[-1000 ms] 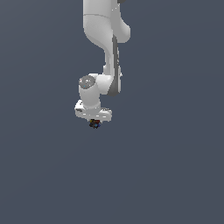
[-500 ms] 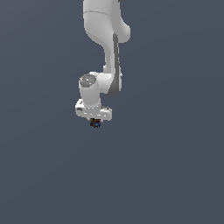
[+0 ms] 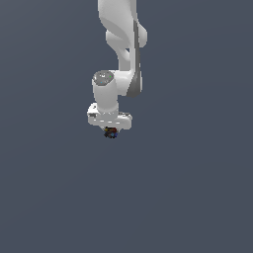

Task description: Pick up the object and move it to a goal position.

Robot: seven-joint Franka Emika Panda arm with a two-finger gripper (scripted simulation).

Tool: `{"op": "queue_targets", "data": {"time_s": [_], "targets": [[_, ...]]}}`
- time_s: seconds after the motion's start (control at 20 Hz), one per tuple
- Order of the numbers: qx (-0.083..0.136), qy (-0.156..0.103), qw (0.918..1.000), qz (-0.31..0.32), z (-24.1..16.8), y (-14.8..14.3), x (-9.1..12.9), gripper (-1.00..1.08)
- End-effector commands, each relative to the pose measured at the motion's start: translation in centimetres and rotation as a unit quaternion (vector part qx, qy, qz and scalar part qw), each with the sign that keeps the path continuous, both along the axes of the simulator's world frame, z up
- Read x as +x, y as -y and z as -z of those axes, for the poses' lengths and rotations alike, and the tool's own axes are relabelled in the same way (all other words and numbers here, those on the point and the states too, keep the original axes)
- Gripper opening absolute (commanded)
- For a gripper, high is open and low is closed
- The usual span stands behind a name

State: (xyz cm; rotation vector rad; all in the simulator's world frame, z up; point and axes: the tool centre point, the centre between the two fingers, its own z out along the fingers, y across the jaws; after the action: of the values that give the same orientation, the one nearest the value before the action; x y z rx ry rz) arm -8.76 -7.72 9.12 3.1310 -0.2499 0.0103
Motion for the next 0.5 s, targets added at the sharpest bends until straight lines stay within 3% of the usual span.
{"op": "queue_targets", "data": {"time_s": [0.0, 0.45], "targets": [[0.000, 0.001, 1.0000, 0.000, -2.1, -0.9, -0.1, -1.00], [-0.001, 0.000, 1.0000, 0.000, -11.2, -4.8, -0.5, -1.00]]}}
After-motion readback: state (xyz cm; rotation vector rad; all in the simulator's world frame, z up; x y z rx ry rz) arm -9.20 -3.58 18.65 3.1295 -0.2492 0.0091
